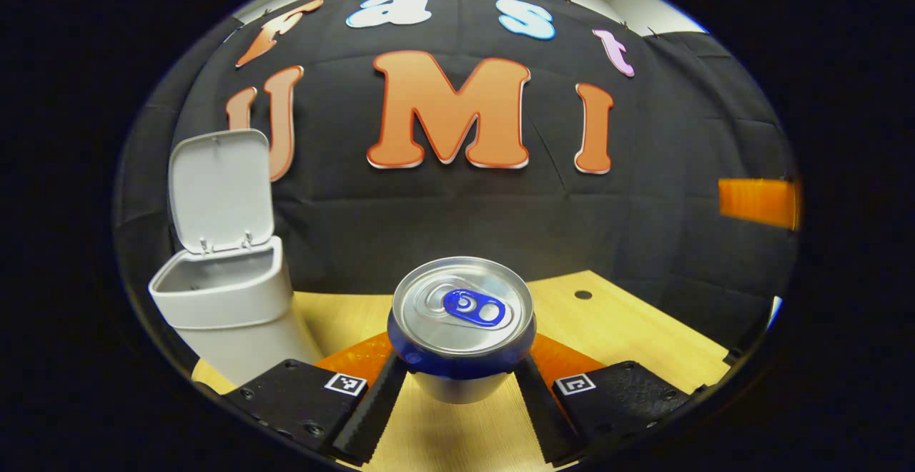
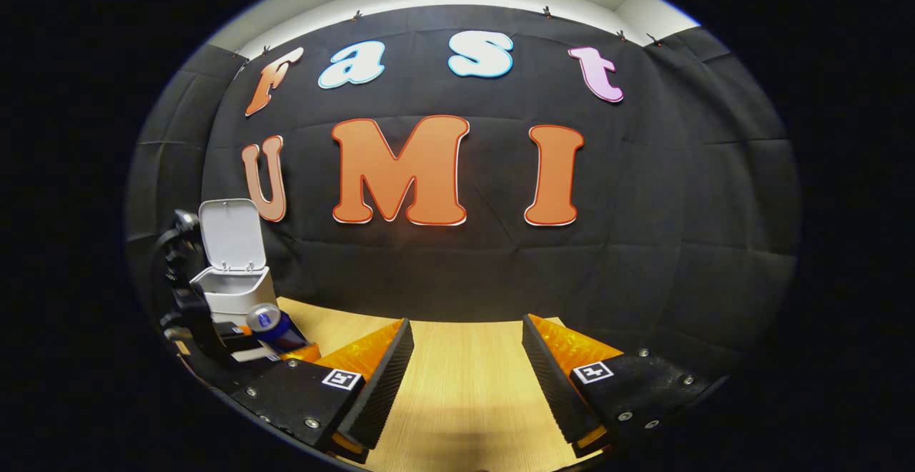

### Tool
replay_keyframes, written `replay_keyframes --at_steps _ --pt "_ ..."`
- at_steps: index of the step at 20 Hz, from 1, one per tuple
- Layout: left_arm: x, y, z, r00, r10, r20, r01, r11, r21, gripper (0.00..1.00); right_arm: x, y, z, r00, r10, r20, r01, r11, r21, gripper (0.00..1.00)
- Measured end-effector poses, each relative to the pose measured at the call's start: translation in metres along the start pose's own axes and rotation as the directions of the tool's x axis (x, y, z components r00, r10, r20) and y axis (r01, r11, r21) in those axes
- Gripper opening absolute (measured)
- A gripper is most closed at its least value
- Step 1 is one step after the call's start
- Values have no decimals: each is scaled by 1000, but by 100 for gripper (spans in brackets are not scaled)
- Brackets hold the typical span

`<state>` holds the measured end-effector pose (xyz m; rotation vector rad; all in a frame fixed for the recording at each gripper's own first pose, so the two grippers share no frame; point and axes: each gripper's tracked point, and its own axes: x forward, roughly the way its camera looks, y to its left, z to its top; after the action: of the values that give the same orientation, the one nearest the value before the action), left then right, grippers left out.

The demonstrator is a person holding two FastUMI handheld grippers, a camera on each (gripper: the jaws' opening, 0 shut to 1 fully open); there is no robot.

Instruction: Press the lid of the desktop garbage bin to open it, pick up the crumpled paper on the desktop and throw it into the bin, then pick up the pop can on the desktop and drop it into the bin, and finally close the garbage bin lid.

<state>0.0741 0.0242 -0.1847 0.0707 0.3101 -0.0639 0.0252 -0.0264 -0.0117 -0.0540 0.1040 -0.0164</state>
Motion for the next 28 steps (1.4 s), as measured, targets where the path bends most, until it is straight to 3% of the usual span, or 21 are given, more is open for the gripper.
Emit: replay_keyframes --at_steps 7,14,23,28 --pt "-60 59 76 990 122 72 -120 992 -37 80 12 32 5 996 82 21 -81 996 -21 92" --pt "-87 139 117 956 271 110 -269 963 -32 80 23 58 3 990 142 16 -141 990 -20 92" --pt "-76 220 154 917 365 162 -370 929 -2 80 36 59 -1 992 125 7 -125 992 -14 92" --pt "-42 255 142 906 392 159 -398 917 11 80 38 54 -4 994 110 0 -110 994 -24 92"
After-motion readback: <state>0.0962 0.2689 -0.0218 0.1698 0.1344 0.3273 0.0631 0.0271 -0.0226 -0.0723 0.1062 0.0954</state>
